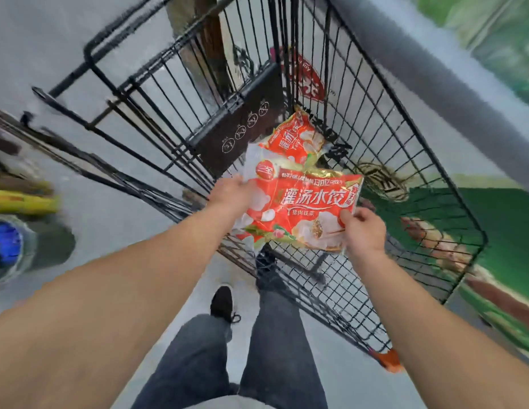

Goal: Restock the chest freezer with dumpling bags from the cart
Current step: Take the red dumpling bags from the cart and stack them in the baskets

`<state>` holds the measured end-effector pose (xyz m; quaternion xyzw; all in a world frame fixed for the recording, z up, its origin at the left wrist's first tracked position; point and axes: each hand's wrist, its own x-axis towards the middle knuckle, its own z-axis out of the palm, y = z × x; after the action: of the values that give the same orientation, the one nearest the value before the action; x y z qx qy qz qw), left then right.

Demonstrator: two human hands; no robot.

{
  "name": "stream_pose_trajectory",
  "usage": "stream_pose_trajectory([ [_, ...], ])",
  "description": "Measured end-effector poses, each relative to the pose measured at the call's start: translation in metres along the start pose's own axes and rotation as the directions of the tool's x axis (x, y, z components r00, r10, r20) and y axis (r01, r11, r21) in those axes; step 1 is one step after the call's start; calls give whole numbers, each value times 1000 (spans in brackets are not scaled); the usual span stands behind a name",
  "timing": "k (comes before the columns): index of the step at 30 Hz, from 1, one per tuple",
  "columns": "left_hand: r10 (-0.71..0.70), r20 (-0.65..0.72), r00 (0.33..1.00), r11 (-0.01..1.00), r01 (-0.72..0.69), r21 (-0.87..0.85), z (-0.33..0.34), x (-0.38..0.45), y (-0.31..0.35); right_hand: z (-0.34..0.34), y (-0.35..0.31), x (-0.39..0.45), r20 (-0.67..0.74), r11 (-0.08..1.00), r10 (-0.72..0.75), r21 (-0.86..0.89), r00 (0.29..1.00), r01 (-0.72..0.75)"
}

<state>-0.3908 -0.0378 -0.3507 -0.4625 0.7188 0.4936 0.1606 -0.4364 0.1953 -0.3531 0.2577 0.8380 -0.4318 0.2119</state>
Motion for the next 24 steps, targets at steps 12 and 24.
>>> stream_pose_trajectory([
  [12,402,76,913,910,-389,-141,-26,-164,61,-140,-11,-159,-319,921,-94,332,943,204],
  [24,521,244,818,849,-469,-242,77,-313,83,-296,85,-223,-460,830,15,501,888,245],
])
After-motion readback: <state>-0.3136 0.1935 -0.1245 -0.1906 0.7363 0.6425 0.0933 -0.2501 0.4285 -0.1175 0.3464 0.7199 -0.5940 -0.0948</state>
